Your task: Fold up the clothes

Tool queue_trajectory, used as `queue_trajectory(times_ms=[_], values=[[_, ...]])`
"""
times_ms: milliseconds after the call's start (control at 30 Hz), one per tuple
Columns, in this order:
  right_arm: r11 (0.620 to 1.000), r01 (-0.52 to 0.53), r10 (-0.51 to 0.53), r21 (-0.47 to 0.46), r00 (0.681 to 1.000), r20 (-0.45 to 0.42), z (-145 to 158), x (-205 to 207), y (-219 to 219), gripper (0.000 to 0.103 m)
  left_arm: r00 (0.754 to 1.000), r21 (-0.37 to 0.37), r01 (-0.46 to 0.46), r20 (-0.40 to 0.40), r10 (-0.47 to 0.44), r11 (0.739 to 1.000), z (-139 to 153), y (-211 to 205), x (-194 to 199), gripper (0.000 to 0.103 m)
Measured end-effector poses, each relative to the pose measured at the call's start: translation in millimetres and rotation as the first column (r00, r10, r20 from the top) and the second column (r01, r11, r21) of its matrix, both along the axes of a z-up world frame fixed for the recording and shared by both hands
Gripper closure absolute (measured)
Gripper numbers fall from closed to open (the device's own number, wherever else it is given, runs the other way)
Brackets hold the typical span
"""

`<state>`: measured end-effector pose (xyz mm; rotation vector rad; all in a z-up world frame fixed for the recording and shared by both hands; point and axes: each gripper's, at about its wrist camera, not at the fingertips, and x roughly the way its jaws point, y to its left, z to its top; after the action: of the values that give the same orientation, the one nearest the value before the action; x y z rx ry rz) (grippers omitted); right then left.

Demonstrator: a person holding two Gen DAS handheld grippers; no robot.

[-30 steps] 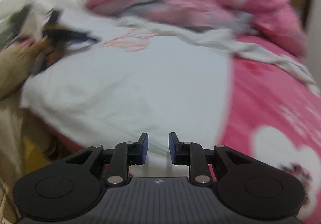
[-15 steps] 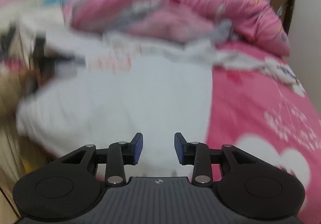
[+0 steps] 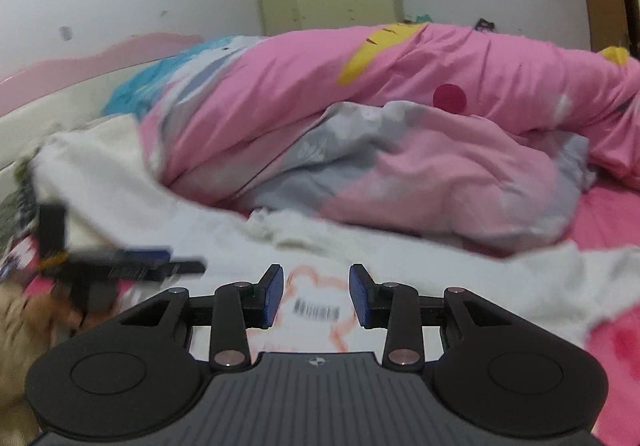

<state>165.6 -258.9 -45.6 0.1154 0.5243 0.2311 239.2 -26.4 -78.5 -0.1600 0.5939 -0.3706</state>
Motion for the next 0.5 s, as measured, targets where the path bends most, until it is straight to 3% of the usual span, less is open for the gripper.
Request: queue_trajectory(times_ms=[167,333,433,500], values=[[0.999,0.039,-0.037,0.027,0.997,-0.069,-26,116,17,0.065,0.997,-0.025,-0.046,-0.065,0.044,0.999,-18,11,19,0.0],[0.997,0.068,-0.072,-0.025,0.965,-0.25,-80,243,42,0.066,0.994,-0.029,-0.06,-0.091,0.057,0.998,-29,14,27,0.0],[0.993,0.096,-0.111,-0.063,0.949,-0.297,-101,286,51,0.066,0.994,-0.042,-0.06,-0.095,0.056,0.997,-29,17,27,0.0],[0.992,0.111,-0.121,-0.052,0.952,-0.28,-101,298,50,0.067,0.993,-0.051,-0.062,-0.099,0.057,0.997,-30,18,27,0.0]])
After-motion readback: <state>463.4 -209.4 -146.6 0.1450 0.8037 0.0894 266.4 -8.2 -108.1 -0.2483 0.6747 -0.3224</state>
